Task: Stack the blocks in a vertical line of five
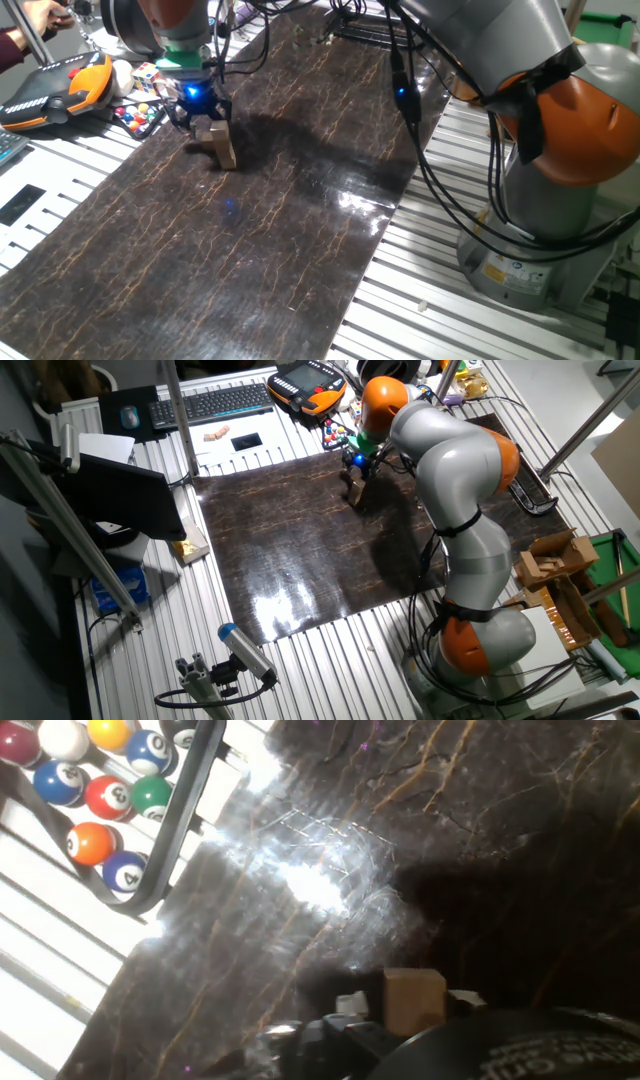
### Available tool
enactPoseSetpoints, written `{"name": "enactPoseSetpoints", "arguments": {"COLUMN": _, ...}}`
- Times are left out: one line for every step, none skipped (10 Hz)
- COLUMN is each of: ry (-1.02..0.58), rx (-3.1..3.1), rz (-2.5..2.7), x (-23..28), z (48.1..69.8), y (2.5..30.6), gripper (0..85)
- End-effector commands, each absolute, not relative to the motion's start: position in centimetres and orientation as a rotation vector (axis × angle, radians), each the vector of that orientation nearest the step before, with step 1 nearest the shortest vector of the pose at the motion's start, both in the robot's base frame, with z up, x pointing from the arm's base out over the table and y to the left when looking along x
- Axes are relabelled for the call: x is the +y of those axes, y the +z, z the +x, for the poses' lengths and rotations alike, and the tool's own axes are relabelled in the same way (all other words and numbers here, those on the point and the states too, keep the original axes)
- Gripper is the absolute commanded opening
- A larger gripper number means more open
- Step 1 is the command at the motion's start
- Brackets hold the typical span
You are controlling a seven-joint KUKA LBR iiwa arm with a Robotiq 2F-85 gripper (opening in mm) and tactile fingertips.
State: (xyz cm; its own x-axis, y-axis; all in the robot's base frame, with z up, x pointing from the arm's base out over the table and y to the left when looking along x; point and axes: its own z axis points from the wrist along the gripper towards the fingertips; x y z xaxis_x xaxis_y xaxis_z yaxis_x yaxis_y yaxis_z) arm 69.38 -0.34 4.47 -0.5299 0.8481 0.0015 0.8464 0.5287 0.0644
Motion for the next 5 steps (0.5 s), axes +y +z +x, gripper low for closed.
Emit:
{"name": "enactPoseSetpoints", "arguments": {"ry": 0.087, "rx": 2.718, "rz": 1.510, "x": -0.43, "z": 69.28, "y": 4.38, "gripper": 54.7}}
{"name": "enactPoseSetpoints", "arguments": {"ry": 0.087, "rx": 2.718, "rz": 1.510, "x": -0.53, "z": 69.09, "y": 4.19, "gripper": 54.7}}
{"name": "enactPoseSetpoints", "arguments": {"ry": 0.090, "rx": 2.718, "rz": 1.510, "x": -0.55, "z": 69.00, "y": 4.04, "gripper": 54.7}}
{"name": "enactPoseSetpoints", "arguments": {"ry": 0.091, "rx": 2.719, "rz": 1.511, "x": -0.56, "z": 68.97, "y": 3.95, "gripper": 53.0}}
{"name": "enactPoseSetpoints", "arguments": {"ry": 0.093, "rx": 2.721, "rz": 1.509, "x": -0.56, "z": 68.94, "y": 3.82, "gripper": 50.7}}
